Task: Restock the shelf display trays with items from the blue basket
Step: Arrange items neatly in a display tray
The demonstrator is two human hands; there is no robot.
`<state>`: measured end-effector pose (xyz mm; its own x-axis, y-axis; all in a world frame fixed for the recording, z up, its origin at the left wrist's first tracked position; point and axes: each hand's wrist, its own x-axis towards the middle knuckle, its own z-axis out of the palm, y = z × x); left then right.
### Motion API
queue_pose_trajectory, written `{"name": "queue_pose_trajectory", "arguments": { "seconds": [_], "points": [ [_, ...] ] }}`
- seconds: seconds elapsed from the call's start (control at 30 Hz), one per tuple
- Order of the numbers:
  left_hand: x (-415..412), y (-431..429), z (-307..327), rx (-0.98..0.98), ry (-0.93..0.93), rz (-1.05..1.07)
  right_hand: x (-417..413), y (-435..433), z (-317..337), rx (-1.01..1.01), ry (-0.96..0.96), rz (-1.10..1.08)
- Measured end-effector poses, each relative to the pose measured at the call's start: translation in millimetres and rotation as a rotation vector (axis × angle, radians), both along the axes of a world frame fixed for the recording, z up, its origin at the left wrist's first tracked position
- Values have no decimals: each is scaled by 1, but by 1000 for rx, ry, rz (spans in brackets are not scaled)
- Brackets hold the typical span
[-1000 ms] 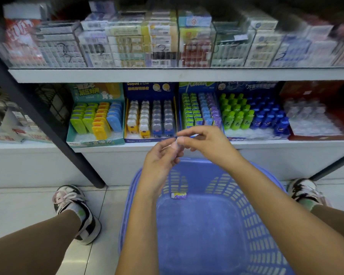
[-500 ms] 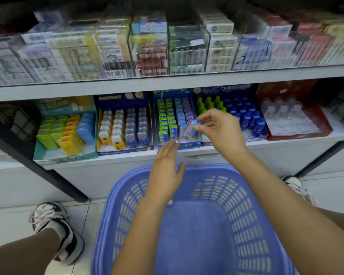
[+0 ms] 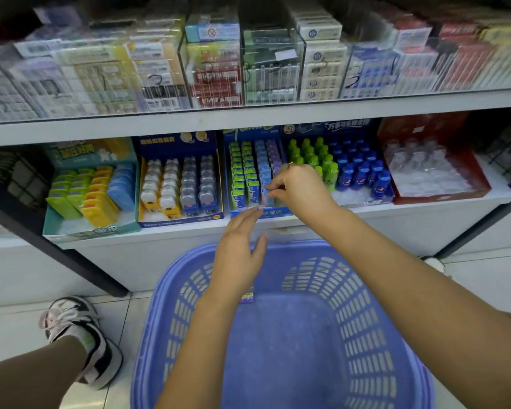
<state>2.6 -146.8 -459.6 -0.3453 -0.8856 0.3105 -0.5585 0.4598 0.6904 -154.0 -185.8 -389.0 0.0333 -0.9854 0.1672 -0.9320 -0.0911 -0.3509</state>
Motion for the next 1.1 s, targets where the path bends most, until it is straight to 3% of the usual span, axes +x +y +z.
{"name": "queue_pose_trajectory", "arguments": {
  "seconds": [0.1,0.17,0.23,0.37,0.47,0.8,0.9,1.1],
  "points": [
    [6,11,-13,-1,183,162,3,19,-2,-92,7,1],
    [11,13,-37,118,124,258,8,42,-19,-134,-108,-3],
    [17,13,-69,270,-10,266,15,63,-54,75,-79,12],
    [23,20,-127,544,-222,158,19,96,-150,700,34,-29],
    [28,24,-160,627,-320,85,11,110,-207,891,-3,-85],
    [16,35,-211,458,-376,323,3,109,-272,896,-12,-220],
    [12,42,-223,503,-413,307,5,106,-277,921,-24,-219],
    [21,23,-224,387,-564,285,4,101,-274,948,-69,-226]
  ]
}}
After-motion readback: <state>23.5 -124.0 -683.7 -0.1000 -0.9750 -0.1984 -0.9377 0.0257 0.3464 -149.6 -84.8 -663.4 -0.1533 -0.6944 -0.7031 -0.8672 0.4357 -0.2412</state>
